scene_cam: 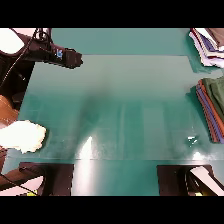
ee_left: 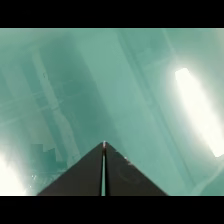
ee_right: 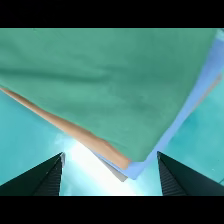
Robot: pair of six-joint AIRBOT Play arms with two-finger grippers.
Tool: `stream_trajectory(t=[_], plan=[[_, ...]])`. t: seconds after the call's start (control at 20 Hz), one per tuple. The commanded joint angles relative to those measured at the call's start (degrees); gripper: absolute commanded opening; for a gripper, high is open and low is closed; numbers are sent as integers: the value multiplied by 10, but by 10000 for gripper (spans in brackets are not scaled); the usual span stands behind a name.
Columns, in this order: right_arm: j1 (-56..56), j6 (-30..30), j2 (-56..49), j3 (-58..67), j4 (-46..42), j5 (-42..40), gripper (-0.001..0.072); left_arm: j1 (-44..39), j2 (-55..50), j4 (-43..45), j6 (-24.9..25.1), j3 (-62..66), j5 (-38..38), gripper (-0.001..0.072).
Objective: Fold the shirts.
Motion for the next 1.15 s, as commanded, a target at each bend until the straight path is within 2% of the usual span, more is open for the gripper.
stream_trajectory(t=[0.0, 0.15, 0.35, 0.4, 0.5, 0.6, 0.65, 0.85, 1.1], plan=[[36, 11, 13, 35, 78, -11, 655, 0, 0, 0, 2, 0, -3, 29], [171, 11, 12, 91, 192, -16, 655, 0, 0, 0, 2, 0, 0, 29], [402, 11, 12, 124, 208, -69, 644, 0, 0, -1, 1, 0, -9, 29], [449, 11, 12, 124, 206, -82, 581, 0, 0, 0, 1, 0, -6, 29], [534, 10, 12, 124, 189, -103, 345, 0, 0, 0, 1, 0, 1, 29], [598, 10, 12, 124, 167, -114, 68, 0, 0, -1, 1, 0, 5, 29], [622, 10, 12, 124, 157, -114, 16, 0, 0, 0, 1, 0, 5, 28], [663, 10, 12, 124, 159, -113, 16, 0, 0, 0, 1, 0, 6, 29], [663, 10, 12, 124, 160, -94, 16, 0, 0, 0, 1, 0, 6, 29]])
